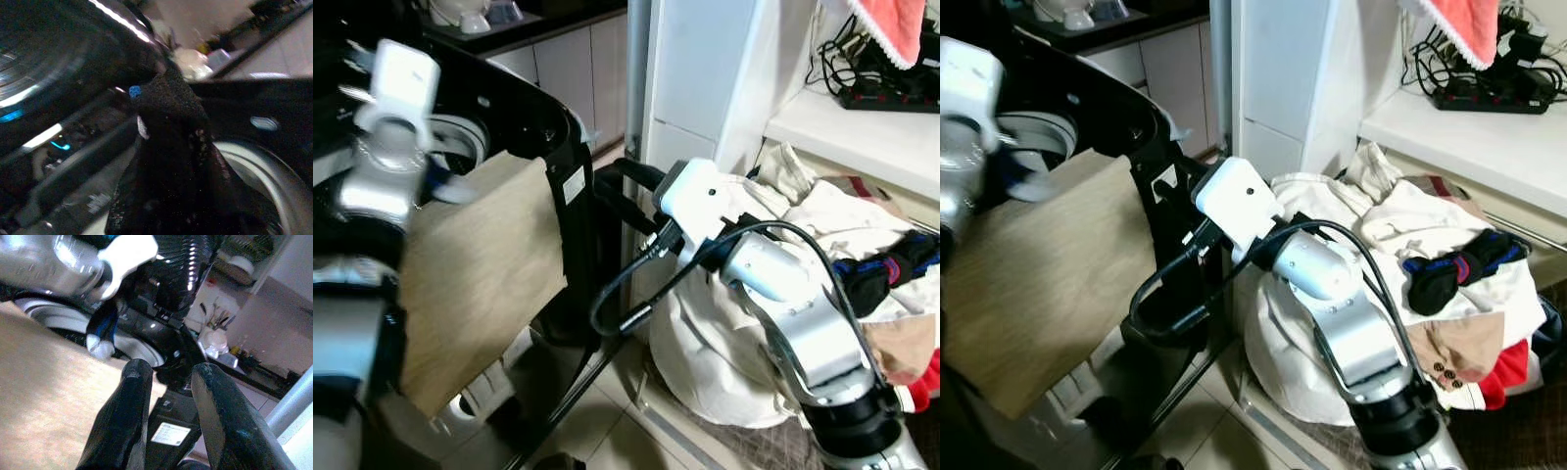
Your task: Clothes washing
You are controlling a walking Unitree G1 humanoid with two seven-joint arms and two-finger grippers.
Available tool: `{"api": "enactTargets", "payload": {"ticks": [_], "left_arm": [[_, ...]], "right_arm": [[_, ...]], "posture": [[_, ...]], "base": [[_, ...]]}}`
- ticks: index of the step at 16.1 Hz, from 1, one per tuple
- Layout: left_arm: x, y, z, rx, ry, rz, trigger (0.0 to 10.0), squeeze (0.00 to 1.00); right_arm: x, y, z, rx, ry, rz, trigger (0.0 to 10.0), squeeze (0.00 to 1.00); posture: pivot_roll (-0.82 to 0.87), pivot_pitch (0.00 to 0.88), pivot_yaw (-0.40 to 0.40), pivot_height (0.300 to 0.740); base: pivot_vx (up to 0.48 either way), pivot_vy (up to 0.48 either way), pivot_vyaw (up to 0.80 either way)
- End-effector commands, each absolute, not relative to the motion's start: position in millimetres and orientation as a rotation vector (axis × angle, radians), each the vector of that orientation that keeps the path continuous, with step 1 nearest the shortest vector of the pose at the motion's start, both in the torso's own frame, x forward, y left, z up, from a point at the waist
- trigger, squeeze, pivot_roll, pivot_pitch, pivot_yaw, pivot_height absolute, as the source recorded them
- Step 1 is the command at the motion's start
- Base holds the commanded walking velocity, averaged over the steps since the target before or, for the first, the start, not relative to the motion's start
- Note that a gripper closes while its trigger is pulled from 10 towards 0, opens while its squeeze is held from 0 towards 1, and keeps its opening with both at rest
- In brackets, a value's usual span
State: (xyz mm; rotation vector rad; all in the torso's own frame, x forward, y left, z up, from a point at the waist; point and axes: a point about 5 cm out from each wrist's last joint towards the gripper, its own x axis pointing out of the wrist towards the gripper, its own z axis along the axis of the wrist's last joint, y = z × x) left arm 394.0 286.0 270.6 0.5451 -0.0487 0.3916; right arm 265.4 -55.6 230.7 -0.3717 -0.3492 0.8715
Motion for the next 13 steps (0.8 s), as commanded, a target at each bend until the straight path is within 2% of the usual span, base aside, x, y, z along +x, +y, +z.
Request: {"api": "enactTargets", "payload": {"ticks": [1, 11, 13], "left_arm": [[394.8, 287.2, 276.9, 0.566, -0.071, 0.400, 10.0, 1.00], [397.3, 291.4, 272.8, 0.504, -0.059, 0.370, 10.0, 1.00], [400.2, 283.1, 274.6, 0.502, -0.071, 0.298, 10.0, 1.00]], "right_arm": [[261.2, -53.8, 231.6, -0.369, -0.340, 0.897, 10.0, 0.00], [262.0, -56.6, 225.1, -0.413, -0.273, 0.886, 10.0, 0.00], [268.9, -62.5, 223.1, -0.407, -0.244, 0.803, 10.0, 0.00]], "posture": [[-0.08, 0.000, 0.030, 0.740], [-0.08, 0.000, 0.026, 0.740], [-0.07, 0.000, 0.023, 0.740]], "base": [[0.000, 0.000, 0.00], [0.000, 0.000, 0.00], [0.000, 0.000, 0.00]]}}
